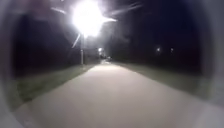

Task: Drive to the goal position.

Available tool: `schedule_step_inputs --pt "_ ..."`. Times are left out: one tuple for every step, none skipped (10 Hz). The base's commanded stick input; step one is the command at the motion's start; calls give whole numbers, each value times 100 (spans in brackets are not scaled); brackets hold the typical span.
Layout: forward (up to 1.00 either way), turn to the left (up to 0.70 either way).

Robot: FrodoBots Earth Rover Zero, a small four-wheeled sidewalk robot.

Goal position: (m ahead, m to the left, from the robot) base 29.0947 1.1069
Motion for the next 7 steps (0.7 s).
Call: schedule_step_inputs --pt "100 0" --pt "100 0" --pt "100 0" --pt "100 0" --pt "100 0" --pt "100 0" --pt "100 0"
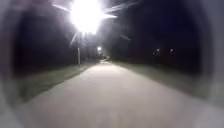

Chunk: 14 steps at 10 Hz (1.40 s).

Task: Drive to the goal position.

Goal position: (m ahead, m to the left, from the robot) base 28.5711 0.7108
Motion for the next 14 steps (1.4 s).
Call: schedule_step_inputs --pt "100 0" --pt "100 0" --pt "100 0" --pt "100 0" --pt "100 0" --pt "100 0" --pt "100 0" --pt "100 0" --pt "100 0" --pt "100 0" --pt "100 0" --pt "100 0" --pt "100 0" --pt "100 0"
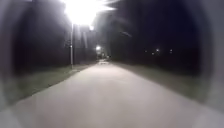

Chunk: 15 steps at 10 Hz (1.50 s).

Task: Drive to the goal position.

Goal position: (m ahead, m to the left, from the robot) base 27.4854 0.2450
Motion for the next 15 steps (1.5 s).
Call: schedule_step_inputs --pt "100 0" --pt "100 0" --pt "100 0" --pt "100 0" --pt "100 0" --pt "100 0" --pt "100 0" --pt "100 0" --pt "100 0" --pt "100 0" --pt "100 0" --pt "100 0" --pt "100 0" --pt "100 0" --pt "100 0"
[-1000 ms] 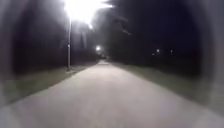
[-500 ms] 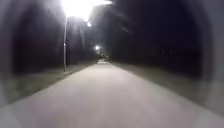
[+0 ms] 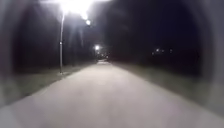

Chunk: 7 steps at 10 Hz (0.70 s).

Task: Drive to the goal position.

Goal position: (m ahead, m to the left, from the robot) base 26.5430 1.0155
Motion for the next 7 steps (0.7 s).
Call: schedule_step_inputs --pt "100 2" --pt "100 3" --pt "100 3" --pt "100 3" --pt "100 3" --pt "100 3" --pt "100 3"
